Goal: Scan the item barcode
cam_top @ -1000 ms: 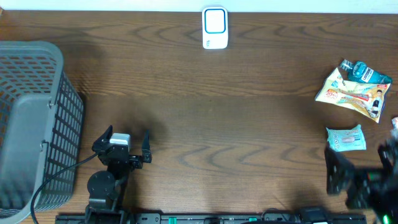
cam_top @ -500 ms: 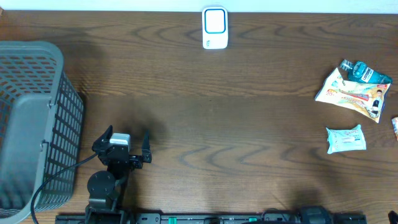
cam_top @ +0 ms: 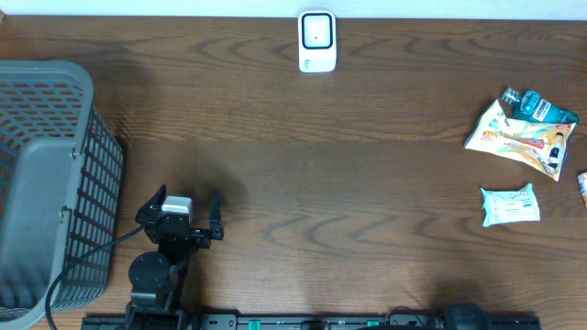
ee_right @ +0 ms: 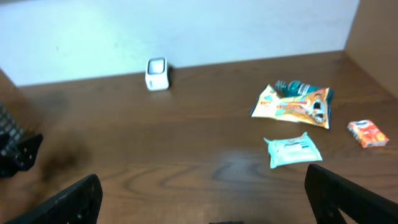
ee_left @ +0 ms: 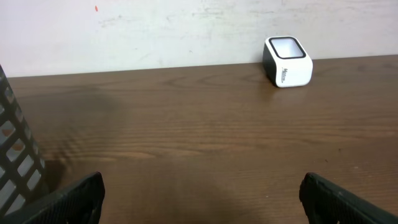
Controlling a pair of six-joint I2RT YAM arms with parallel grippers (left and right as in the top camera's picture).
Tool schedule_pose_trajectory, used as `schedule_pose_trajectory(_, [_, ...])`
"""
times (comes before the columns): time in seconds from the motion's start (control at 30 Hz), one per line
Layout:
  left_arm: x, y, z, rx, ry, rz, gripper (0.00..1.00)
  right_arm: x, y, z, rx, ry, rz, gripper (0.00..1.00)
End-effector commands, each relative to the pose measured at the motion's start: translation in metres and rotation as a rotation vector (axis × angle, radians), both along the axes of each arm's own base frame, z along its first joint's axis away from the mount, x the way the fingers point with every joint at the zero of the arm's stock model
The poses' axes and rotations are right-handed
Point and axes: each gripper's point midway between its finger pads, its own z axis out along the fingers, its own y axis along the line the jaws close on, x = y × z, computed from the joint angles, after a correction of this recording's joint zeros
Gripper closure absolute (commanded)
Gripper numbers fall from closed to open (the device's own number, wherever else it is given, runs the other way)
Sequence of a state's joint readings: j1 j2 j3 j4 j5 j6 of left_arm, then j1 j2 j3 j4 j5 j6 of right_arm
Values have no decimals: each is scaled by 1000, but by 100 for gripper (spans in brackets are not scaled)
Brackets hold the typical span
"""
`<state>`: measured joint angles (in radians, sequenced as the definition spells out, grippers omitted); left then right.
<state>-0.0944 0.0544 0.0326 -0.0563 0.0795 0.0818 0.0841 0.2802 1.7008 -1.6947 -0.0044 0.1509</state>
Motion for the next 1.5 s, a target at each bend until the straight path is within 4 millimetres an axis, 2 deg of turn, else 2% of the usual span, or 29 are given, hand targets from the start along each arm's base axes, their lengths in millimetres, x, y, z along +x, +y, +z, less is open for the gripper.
schedule_pose_trajectory(0.0, [-2,-2,-15,0,44,-11,0,-10,1,-3,-7,-35,-38,1])
schedule_pose_trajectory(0.4, [-2,-2,-15,0,44,-11,0,-14,2,0,5,-66,-90,1])
schedule_pose_trajectory(0.6, [-2,-2,-15,0,44,-11,0,-8,2,14,9,-159,-85,1])
schedule_pose_trajectory(0.7, [-2,-2,-15,0,44,-11,0,-2,2,12,22,-175,-77,1])
schedule_pose_trajectory(0.9, [-2,-2,-15,0,44,-11,0,27,2,7,83,-187,-55,1])
schedule_pose_trajectory(1.1, [-2,-2,-15,0,44,-11,0,60,4,7,92,-276,-37,1])
schedule_pose_trajectory(1.47, [-2,-2,-15,0,44,-11,0,115,9,-26,93,-251,-19,1])
